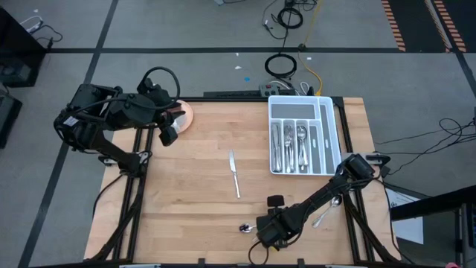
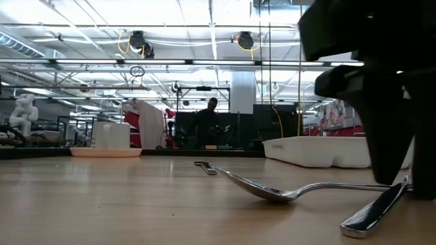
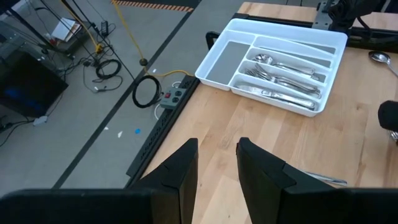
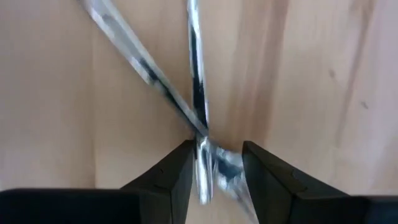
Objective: Sort silverware
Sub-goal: Put the silver fork into the white cutlery tray
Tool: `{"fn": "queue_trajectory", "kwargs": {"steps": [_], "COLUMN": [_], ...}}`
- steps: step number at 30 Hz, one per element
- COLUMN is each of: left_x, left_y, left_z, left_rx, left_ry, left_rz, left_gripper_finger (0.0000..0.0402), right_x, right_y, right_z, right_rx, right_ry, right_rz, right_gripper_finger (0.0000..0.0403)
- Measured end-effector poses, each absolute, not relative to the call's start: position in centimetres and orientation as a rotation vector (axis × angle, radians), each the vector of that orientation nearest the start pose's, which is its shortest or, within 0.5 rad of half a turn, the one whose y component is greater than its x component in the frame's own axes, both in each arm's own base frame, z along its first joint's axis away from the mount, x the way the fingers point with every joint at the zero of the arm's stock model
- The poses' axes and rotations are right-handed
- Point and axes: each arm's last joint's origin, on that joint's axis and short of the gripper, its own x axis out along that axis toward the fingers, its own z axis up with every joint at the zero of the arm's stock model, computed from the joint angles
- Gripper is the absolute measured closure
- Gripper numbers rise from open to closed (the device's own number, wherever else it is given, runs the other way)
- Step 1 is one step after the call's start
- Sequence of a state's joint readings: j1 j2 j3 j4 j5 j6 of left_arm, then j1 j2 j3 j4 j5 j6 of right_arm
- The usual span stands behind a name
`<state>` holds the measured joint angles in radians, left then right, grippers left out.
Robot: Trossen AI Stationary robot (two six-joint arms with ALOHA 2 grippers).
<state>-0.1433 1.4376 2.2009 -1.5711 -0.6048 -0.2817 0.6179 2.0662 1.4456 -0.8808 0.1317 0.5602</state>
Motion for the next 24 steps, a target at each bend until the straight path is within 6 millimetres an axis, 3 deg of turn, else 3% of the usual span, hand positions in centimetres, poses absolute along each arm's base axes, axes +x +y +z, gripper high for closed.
{"fn": "queue_trajectory", "kwargs": {"steps": [6,13,17,24], "left_x": [18.4,18.4,18.4,18.4], "left_y": [-1.0,-1.0,-1.0,-1.0], "left_z": [51.2,51.2,51.2,51.2], "left_rx": [0.036,0.037,0.037,0.037], "left_ry": [0.686,0.686,0.685,0.686], "left_rz": [0.539,0.541,0.541,0.541], "left_gripper_finger": [0.0285,0.0285,0.0285,0.0285], "right_x": [30.8,30.3,29.4,25.6], "right_y": [23.2,23.1,23.0,21.1], "right_z": [15.1,15.4,17.7,22.6], "right_rx": [-0.165,-0.154,-0.091,0.152], "right_ry": [1.413,1.432,1.387,1.213], "right_rz": [0.031,0.006,-0.069,-0.49], "right_gripper_finger": [0.0278,0.0307,0.0306,0.0282]}}
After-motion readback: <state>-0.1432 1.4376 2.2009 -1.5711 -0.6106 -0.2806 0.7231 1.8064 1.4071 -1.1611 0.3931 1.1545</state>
